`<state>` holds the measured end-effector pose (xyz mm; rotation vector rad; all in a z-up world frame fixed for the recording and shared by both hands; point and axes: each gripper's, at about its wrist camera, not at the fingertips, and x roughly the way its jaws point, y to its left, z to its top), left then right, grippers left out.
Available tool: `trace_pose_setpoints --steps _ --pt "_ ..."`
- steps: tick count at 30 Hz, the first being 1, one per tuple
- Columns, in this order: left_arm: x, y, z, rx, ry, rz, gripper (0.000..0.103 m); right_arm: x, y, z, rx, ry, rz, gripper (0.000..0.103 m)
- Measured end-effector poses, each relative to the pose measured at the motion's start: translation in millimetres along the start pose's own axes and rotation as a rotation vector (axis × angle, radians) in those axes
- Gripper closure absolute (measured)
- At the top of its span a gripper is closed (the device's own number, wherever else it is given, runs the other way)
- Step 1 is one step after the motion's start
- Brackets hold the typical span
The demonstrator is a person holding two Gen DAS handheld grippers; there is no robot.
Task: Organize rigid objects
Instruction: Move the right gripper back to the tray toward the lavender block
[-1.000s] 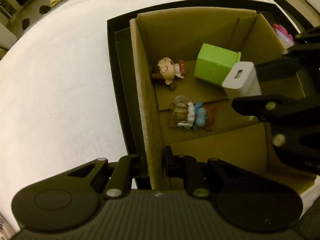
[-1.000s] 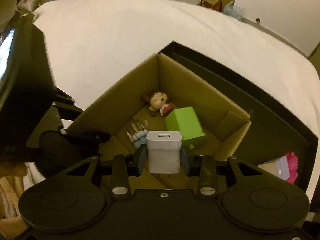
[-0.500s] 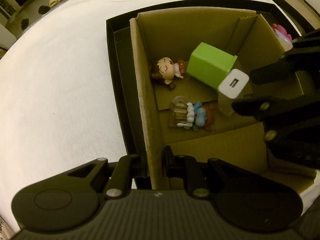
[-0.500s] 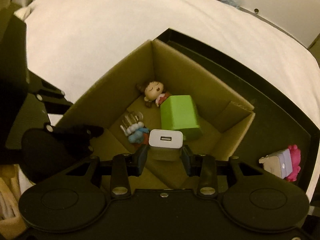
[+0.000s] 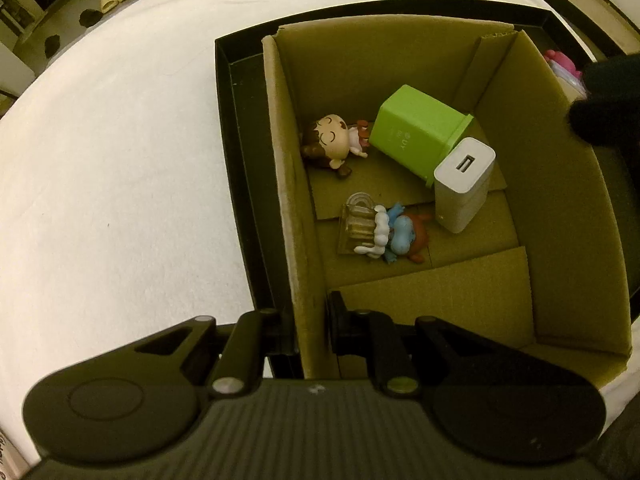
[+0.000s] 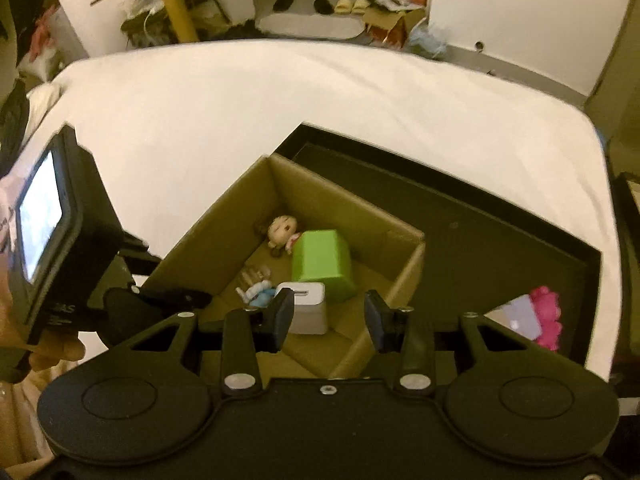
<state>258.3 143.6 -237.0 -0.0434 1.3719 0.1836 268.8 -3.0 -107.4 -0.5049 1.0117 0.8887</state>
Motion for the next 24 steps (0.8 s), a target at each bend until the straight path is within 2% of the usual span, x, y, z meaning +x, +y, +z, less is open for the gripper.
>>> trace_pose_setpoints --steps 10,12,24 --pt "2 0 2 0.003 0.009 -0.004 0.09 -18 -46 -8 0.062 -0.044 -0.058 0.062" --pt "2 0 3 0.004 0.008 -0.002 0.09 -18 -53 -13 0.069 -0.049 -0.073 0.06" --pt "2 3 0 -0.003 0.002 -0.001 0.091 -4 -111 -34 0.21 -0.056 -0.112 0.059"
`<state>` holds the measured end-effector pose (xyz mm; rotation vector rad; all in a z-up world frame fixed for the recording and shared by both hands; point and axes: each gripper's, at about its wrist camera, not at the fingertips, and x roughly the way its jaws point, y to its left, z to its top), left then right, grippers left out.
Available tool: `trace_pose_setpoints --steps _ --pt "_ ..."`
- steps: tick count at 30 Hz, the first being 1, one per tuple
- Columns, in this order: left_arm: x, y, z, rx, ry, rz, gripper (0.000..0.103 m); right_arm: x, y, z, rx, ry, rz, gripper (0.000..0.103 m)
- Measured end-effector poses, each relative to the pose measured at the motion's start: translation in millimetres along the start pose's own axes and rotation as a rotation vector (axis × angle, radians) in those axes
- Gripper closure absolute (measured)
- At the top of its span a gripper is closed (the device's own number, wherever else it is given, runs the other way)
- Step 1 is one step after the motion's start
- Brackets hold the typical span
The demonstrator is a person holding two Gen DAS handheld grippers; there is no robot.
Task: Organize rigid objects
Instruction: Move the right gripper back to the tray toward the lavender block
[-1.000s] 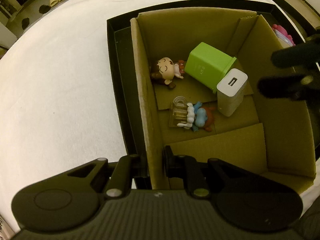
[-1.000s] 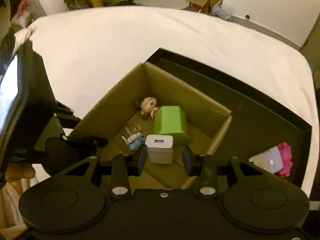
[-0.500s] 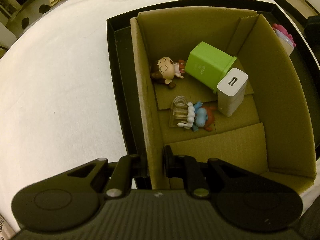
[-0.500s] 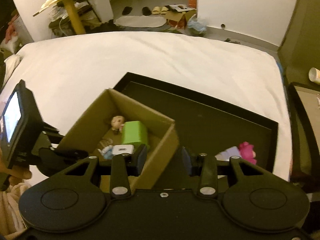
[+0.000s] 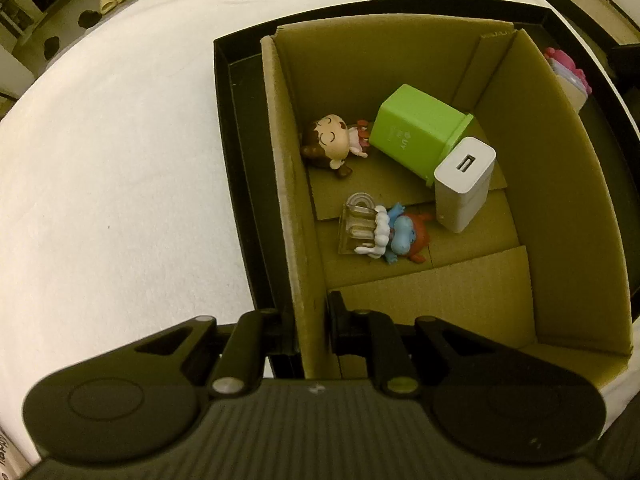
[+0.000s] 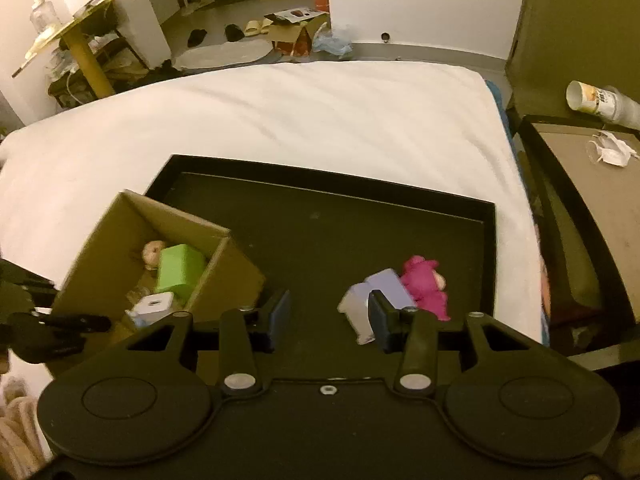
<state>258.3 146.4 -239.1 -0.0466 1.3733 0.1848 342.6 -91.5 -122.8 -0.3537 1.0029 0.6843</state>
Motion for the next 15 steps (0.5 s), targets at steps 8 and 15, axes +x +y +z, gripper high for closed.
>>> trace_pose_setpoints --steps 8,15 --pt "-2 0 0 -0.005 0.001 -0.002 0.091 15 -20 2 -0.03 -0.014 0.074 0.044" --pt "-1 -3 1 0.001 0.008 0.005 0.09 39 -25 -1 -0.09 0.017 0.048 0.045"
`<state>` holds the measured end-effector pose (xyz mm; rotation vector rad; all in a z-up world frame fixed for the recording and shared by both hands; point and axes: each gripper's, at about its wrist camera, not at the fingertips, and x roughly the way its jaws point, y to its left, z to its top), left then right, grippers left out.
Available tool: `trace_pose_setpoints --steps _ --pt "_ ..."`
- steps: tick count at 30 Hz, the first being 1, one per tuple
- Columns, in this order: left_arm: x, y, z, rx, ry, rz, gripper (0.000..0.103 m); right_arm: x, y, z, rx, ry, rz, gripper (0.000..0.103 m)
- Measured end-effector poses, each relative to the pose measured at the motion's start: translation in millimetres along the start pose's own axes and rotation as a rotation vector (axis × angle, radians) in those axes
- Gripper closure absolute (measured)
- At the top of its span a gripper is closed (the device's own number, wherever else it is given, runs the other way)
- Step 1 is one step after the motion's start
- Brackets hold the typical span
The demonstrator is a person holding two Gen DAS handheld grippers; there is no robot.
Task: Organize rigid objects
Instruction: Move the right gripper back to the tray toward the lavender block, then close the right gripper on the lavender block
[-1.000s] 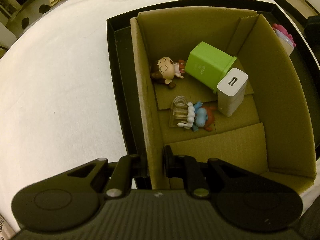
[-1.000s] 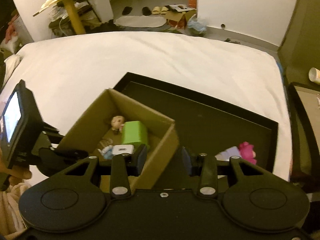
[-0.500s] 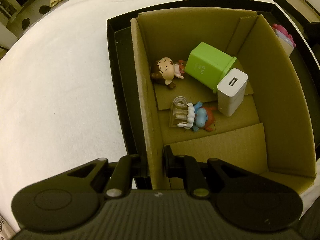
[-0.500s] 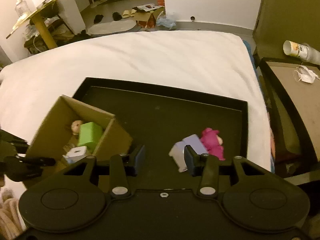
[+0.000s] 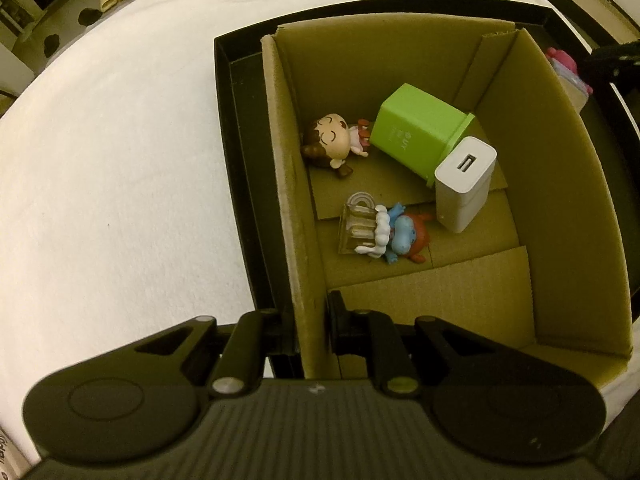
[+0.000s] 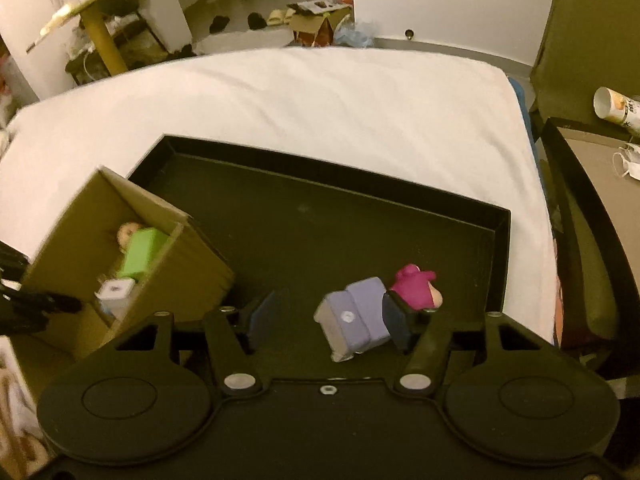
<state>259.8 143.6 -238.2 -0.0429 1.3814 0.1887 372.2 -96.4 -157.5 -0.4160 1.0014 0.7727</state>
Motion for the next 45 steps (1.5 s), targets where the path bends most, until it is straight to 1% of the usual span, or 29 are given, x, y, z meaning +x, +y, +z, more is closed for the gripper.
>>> trace_pose_setpoints --steps 4,9,13,19,23,26,28,33,37,40,43,45 --pt "0 -1 1 -0.005 0.004 0.005 0.09 12 -3 -5 -0.034 0.006 -0.002 0.045" --pt "1 -1 2 -0.003 0.003 0.004 0.09 24 -4 -10 -0.062 0.013 -0.023 0.052" --pt "1 -2 1 -0.008 0.007 0.006 0.09 28 -6 -10 -0.063 0.003 -0.043 0.052" --pt "3 0 2 -0.008 0.007 -0.002 0.09 34 -10 -9 -0.064 0.021 -0.047 0.052" --pt "4 2 1 -0.011 0.009 -0.007 0.09 37 -7 -9 -0.053 0.048 -0.056 0.054" --pt "5 4 0 -0.008 0.006 -0.01 0.09 37 -4 -14 -0.041 0.076 -0.04 0.056" --pt "6 4 0 -0.008 0.007 -0.009 0.09 35 -2 -17 -0.033 0.076 -0.022 0.057" --pt "5 4 0 -0.006 0.007 -0.007 0.09 38 -10 -16 0.069 0.085 0.015 0.058" --pt "5 4 2 -0.005 0.012 -0.005 0.09 44 -10 -18 0.092 0.089 0.025 0.058" --pt "5 3 2 -0.007 0.012 -0.005 0.09 46 -5 -19 0.081 0.088 0.004 0.059" --pt "6 3 2 -0.01 0.014 -0.009 0.09 44 8 -19 0.04 0.089 -0.045 0.059" --pt "6 3 3 -0.008 0.017 -0.01 0.09 39 16 -19 0.042 0.075 -0.035 0.059"
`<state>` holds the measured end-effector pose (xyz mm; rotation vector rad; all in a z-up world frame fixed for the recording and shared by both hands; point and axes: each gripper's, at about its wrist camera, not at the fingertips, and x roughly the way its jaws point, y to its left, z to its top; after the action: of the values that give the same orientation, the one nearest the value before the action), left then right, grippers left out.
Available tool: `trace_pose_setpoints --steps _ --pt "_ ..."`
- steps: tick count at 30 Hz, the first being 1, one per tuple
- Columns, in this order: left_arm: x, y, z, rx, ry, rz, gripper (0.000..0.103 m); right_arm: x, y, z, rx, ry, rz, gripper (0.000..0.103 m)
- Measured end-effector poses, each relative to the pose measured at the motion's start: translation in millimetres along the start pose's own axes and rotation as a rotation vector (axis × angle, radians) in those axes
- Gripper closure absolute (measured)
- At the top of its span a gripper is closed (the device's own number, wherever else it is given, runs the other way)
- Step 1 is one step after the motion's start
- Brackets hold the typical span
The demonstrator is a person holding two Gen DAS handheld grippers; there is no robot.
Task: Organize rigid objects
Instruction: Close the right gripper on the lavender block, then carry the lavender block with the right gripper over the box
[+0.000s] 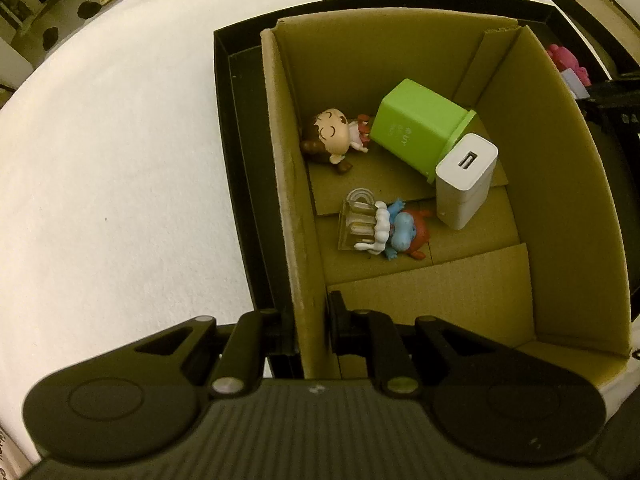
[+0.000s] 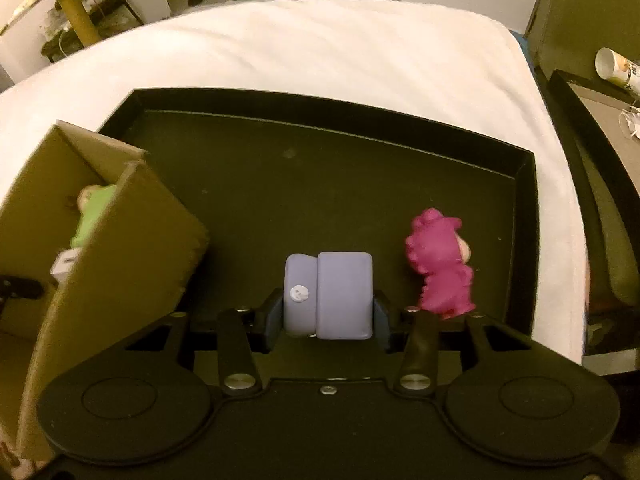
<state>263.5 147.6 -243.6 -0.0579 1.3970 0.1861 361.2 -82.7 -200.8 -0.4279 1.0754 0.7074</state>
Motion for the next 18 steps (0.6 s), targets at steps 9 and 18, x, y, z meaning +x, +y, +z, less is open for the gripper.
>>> trace_pose_setpoints --steps 9,18 --pt "1 -2 -2 0.018 -0.003 0.011 0.09 -38 30 -2 -0.033 -0.069 0.031 0.059" --pt "0 -5 -2 0.016 -0.001 0.009 0.09 -76 40 11 -0.059 -0.14 0.039 0.059"
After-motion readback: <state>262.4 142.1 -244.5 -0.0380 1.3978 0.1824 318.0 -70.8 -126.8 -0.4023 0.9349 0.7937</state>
